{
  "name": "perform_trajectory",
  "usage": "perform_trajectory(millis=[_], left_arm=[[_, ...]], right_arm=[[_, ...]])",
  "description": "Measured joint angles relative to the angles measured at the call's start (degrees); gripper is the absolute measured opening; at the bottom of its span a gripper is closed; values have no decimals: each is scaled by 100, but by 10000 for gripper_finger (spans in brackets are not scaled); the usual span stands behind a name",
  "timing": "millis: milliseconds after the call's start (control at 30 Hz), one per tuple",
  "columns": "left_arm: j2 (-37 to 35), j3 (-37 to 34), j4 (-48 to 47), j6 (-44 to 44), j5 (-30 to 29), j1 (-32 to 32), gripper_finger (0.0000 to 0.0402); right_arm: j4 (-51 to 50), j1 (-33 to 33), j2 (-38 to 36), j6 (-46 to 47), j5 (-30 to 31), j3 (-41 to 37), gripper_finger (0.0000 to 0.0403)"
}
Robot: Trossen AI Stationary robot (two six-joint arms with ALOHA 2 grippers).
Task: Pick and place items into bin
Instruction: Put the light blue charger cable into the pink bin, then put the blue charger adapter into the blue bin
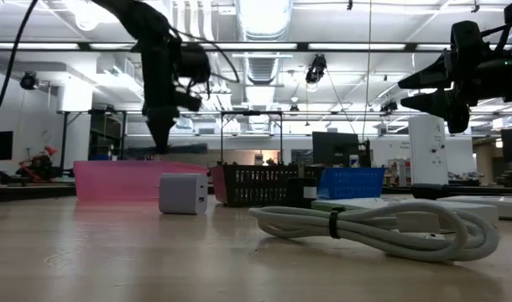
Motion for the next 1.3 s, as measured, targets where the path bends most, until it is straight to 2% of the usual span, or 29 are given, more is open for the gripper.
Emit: perform_trajectory(millis=[300, 533, 800, 1300], left_arm=[[119, -520, 487, 279, 39, 283, 15], [119, -843, 702, 422, 338, 337, 15], [117, -934, 809, 543, 280, 337, 19], [99, -870, 891, 662, 173, 337, 123]], right_arm=[[1, 0, 2, 0, 55, 0, 192], [0, 0, 37, 17, 55, 0, 192], [0, 0, 40, 17, 55, 0, 192], [1, 0, 48, 17, 52, 0, 192]])
